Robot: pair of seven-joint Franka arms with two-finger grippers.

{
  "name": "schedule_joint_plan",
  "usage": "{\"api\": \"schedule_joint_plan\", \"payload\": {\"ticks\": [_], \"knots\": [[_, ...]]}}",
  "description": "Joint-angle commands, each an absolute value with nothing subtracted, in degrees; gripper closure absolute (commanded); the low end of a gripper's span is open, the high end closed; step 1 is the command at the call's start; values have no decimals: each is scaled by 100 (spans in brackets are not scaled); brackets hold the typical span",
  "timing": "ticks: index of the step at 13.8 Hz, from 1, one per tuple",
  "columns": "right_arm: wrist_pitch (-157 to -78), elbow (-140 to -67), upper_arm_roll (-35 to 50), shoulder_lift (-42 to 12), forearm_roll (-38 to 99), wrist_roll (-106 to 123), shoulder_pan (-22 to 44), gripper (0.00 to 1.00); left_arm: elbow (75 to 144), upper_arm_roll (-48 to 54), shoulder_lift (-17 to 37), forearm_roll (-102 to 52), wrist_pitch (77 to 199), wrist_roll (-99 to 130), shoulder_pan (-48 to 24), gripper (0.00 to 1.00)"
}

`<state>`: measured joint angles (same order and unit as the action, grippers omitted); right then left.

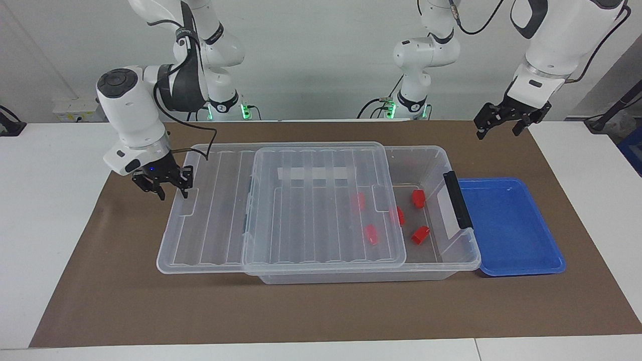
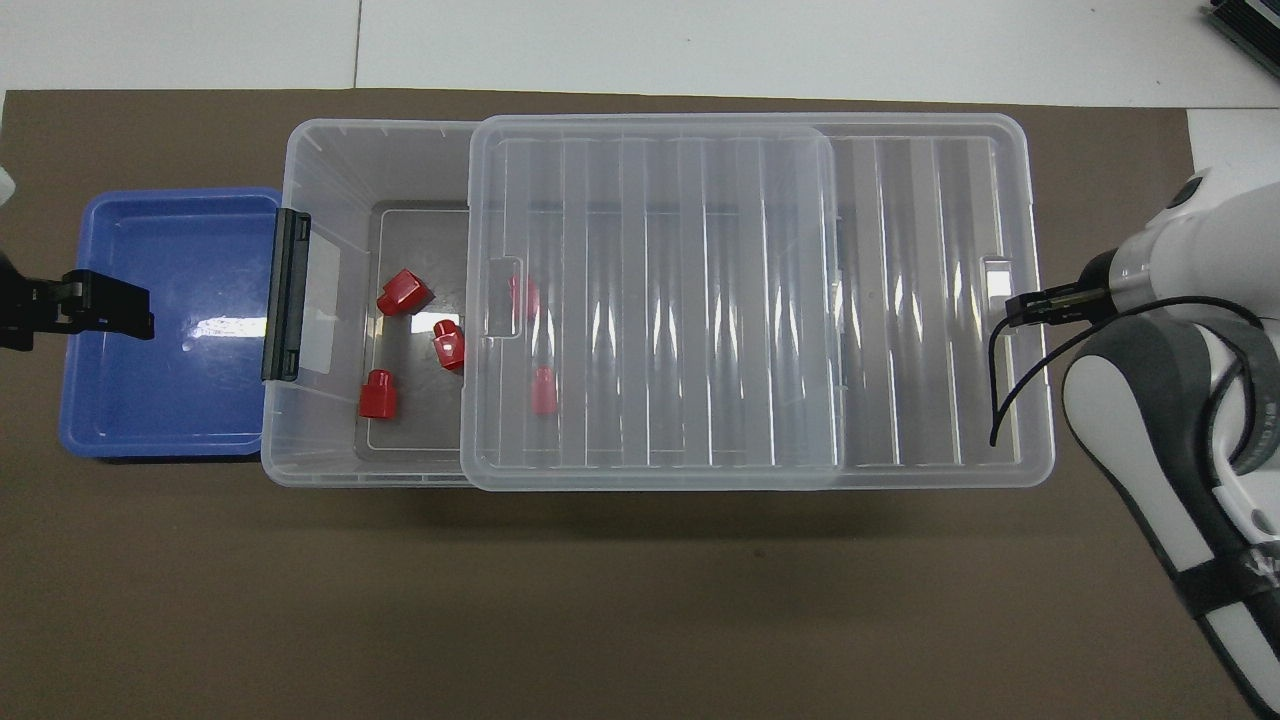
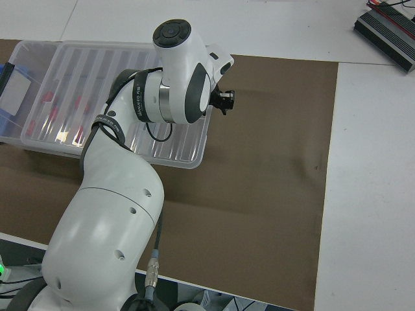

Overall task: Place red block in blue tray from box
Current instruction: 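Slide the clear lid away from the left gripper with the right gripper, then reach the left gripper into the opened box toward a red block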

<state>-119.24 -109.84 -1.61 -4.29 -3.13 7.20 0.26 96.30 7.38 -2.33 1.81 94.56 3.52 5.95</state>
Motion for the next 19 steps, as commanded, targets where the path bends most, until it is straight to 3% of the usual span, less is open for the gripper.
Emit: {"api": "schedule_joint_plan", "payload": {"ticks": [1,4,7,9,10,11,19], "knots": [[-11953,-11162,-114,-308,-387,1080,-202,41,10512,756,-459,88,10308,-131,957,0],[-11980,-11162,-114,-316,-387,1257,-325,41,10389,782,-79,71,10512,-1,879,0],[-11936,-11162,-114,-325,-387,1248,-325,39,10012,817,262,53,10573,1823,90,0],[-11918,-11110,-114,-334,-387,1239,-316,21,9932,817,605,53,10967,2825,-420,0],[-11918,-11083,-114,-317,-378,1196,-282,3,9862,817,789,44,11221,3317,-578,0],[-11909,-11022,-114,-290,-378,1178,-246,0,9766,817,991,44,11485,3792,-780,0],[-11129,-10249,-79,-211,-316,292,123,0,10044,782,2205,817,12750,4833,-1432,0]]}}
